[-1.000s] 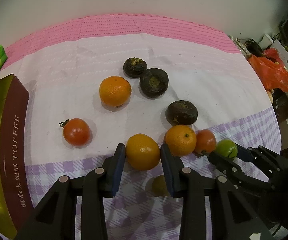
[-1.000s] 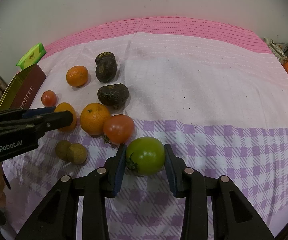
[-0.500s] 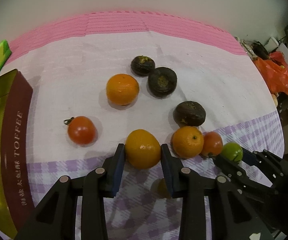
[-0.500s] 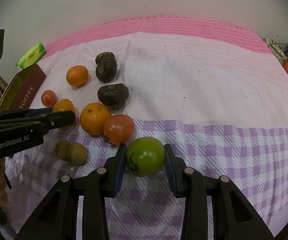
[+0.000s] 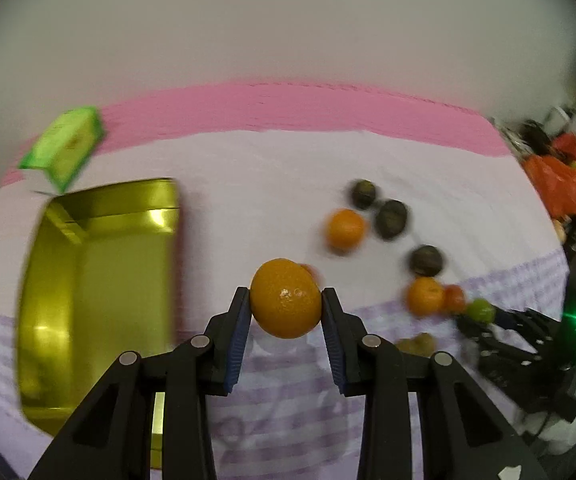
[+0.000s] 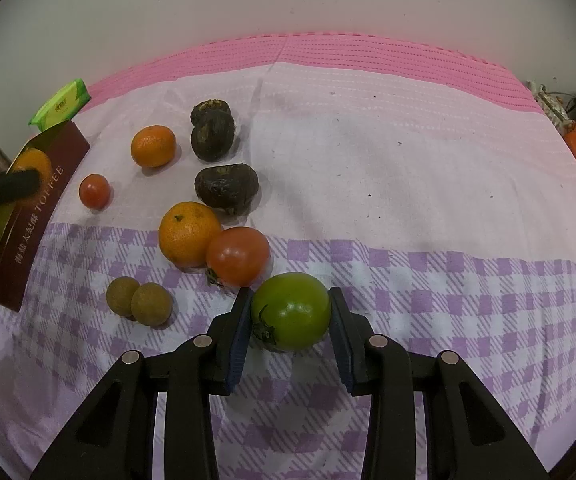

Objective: Organize fruits
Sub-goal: 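Carry orange over tin tray with left tool while right tool holds green tomato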

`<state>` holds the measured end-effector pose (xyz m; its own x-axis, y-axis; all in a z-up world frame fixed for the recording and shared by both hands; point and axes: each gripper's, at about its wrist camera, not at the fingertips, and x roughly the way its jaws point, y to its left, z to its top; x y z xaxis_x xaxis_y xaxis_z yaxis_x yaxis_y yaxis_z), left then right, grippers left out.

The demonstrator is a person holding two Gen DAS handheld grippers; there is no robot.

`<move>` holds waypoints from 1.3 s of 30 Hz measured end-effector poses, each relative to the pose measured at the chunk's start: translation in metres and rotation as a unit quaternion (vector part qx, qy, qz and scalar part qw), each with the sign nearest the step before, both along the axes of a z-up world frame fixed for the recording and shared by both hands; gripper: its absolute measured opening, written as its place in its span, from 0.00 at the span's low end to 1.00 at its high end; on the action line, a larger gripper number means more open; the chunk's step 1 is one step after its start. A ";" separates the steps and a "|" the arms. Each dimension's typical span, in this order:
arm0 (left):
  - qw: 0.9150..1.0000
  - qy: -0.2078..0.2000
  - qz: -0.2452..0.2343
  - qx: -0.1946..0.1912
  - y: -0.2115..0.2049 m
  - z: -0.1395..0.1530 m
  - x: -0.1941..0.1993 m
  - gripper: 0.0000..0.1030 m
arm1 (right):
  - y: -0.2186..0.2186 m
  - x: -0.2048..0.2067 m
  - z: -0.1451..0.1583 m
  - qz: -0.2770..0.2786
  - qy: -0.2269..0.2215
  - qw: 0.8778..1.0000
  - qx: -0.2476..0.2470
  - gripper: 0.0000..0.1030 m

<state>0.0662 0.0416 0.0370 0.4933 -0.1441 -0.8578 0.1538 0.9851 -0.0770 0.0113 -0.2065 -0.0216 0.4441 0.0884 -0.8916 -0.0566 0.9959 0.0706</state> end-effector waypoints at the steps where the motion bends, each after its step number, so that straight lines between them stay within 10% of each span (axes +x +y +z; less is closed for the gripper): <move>1: 1.000 -0.003 0.009 0.005 0.011 0.001 0.001 0.31 | 0.000 0.000 0.000 0.000 0.000 1.000 -0.001 0.37; 13: 0.989 0.038 0.124 0.072 0.128 -0.032 -0.001 0.31 | 0.004 -0.001 0.000 -0.004 -0.001 1.000 -0.010 0.37; 27: 0.984 0.076 0.142 0.072 0.144 -0.067 0.002 0.31 | 0.008 0.003 0.038 -0.014 -0.029 0.999 -0.030 0.36; 39: 0.984 0.078 0.152 0.047 0.159 -0.066 -0.002 0.33 | 0.150 0.047 0.089 0.152 -0.068 0.985 0.045 0.36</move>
